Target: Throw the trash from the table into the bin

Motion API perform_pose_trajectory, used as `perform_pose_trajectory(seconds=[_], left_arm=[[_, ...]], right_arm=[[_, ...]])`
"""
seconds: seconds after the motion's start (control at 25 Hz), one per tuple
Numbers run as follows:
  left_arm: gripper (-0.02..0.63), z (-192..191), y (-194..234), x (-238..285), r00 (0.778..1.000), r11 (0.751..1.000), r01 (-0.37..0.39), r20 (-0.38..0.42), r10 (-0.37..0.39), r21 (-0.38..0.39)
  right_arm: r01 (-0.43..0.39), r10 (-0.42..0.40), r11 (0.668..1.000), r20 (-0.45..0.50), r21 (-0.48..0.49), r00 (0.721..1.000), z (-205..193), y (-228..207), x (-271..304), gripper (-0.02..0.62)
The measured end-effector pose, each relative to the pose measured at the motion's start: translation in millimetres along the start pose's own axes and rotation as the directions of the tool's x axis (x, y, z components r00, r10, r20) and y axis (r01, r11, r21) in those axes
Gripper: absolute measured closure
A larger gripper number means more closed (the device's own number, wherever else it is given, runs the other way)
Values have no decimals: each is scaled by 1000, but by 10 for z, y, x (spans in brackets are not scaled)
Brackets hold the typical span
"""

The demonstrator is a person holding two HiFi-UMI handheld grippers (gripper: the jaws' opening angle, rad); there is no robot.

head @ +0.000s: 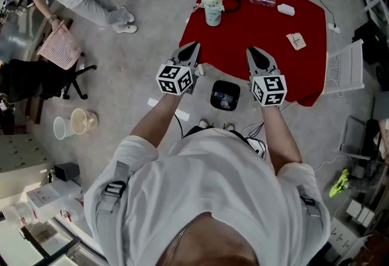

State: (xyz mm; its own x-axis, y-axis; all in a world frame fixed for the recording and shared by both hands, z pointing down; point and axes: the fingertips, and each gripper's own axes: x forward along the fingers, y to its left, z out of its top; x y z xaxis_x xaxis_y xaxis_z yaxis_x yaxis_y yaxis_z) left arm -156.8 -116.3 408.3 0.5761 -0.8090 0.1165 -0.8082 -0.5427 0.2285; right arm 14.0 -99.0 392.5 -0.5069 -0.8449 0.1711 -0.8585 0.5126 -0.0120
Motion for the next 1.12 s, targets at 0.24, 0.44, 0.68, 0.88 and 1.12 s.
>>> perform_pose_trajectory(seconds=[0.24,0.44,0.68,0.88,1.12], left_arm=[[597,69,100,74,999,999,35,7,-35,1],[597,106,150,202,997,997,75,7,-75,9],[597,110,90,524,994,994,105,-2,-105,11],[597,125,-28,1083,994,994,109,2,-109,13],[597,214,-276,1896,994,994,105,-2,-105,12]], right_arm=[[40,-40,999,-8,-17,999,36,-56,97,560],[79,-80,996,-15,-38,997,48,-185,193,559],[90,-92,993,-28,-71,995,68,-516,385,560],[69,-73,992,-39,-101,997,42,-1029,627,560],[36,-46,991,-74,-130,996,44,-1810,860,560]])
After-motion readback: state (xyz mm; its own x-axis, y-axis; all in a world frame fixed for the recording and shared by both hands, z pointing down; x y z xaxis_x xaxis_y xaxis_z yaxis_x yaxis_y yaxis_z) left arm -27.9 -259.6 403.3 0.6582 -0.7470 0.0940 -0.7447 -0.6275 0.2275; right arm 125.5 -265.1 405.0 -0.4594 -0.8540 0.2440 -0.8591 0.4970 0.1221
